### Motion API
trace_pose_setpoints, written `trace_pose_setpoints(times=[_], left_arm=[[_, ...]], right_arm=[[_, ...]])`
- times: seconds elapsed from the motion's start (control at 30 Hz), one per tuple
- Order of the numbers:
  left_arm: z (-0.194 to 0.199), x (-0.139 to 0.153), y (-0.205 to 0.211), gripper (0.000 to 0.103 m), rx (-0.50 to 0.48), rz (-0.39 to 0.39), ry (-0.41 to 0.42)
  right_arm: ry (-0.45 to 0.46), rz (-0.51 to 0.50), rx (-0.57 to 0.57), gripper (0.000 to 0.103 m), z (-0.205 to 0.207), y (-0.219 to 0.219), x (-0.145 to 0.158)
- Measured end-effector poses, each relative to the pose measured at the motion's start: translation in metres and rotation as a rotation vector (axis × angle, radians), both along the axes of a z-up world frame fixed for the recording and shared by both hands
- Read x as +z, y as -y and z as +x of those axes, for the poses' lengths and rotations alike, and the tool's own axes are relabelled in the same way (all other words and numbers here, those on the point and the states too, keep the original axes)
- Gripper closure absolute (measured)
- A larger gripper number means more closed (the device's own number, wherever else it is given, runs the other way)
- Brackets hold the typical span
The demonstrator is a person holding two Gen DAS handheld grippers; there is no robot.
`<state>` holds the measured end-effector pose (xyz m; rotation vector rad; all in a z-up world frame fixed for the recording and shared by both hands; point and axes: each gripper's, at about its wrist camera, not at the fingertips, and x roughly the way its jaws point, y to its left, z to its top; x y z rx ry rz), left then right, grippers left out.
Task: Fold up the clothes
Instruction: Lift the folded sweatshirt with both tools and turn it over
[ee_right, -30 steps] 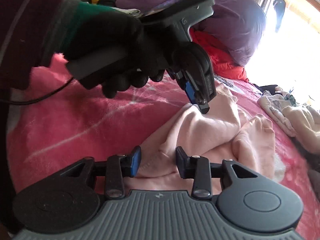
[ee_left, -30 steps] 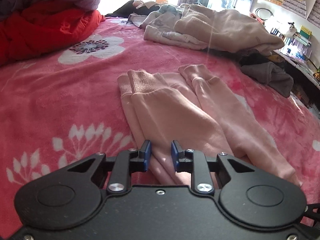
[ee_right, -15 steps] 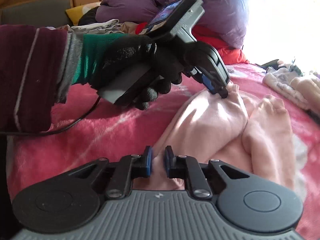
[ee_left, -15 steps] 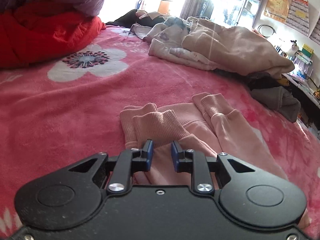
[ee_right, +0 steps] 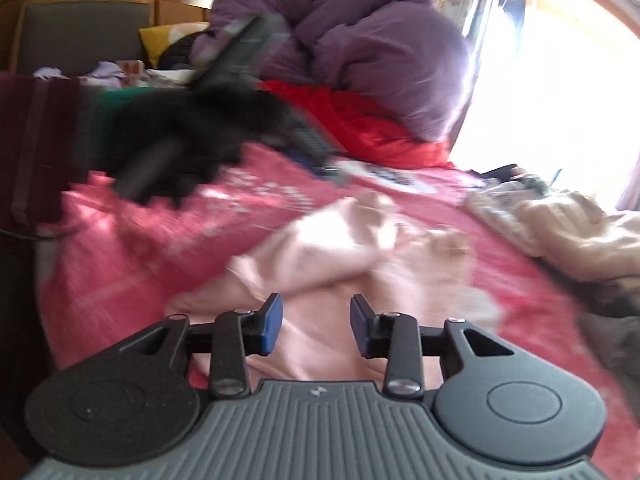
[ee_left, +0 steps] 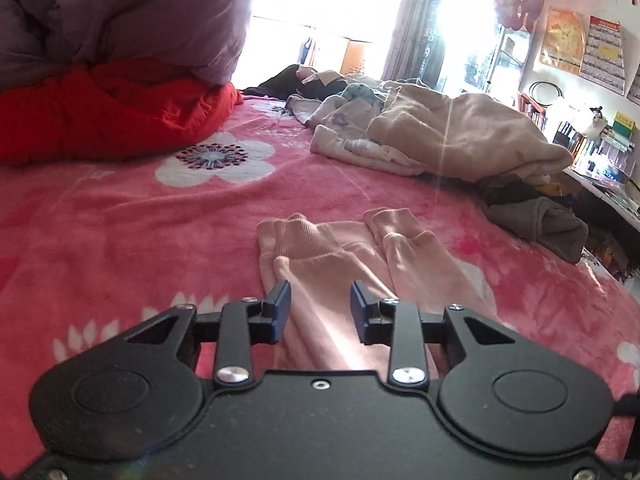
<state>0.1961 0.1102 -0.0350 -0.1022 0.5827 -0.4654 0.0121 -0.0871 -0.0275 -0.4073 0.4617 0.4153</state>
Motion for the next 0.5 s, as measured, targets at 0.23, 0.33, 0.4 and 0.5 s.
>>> trace_pose_setpoints(times=[0.23,0.33,0.4,0.5], left_arm=[[-0.089,-0.004,0.017,0.052,-0.051,0.274,0.155],[-0.124,-0.008,0.026,0.048,-0.116,0.423,0.241],[-0.143,-0.012,0.032,0.045,-0.162,0.522,0.293],[-0.171,-0.024,0.042,0.042,-0.255,0.703,0.384]], right_arm=[[0.110,-0.199,-0.031,0.055,-0.016,0.039,-0.021],[0.104,-0.291,-0.019,0.055,-0.024,0.044,-0.038],[0.100,-0.346,0.016,0.052,-0.032,0.044,-0.047],[0.086,-0.458,0.070,0.040,-0.042,0.037,-0.061]])
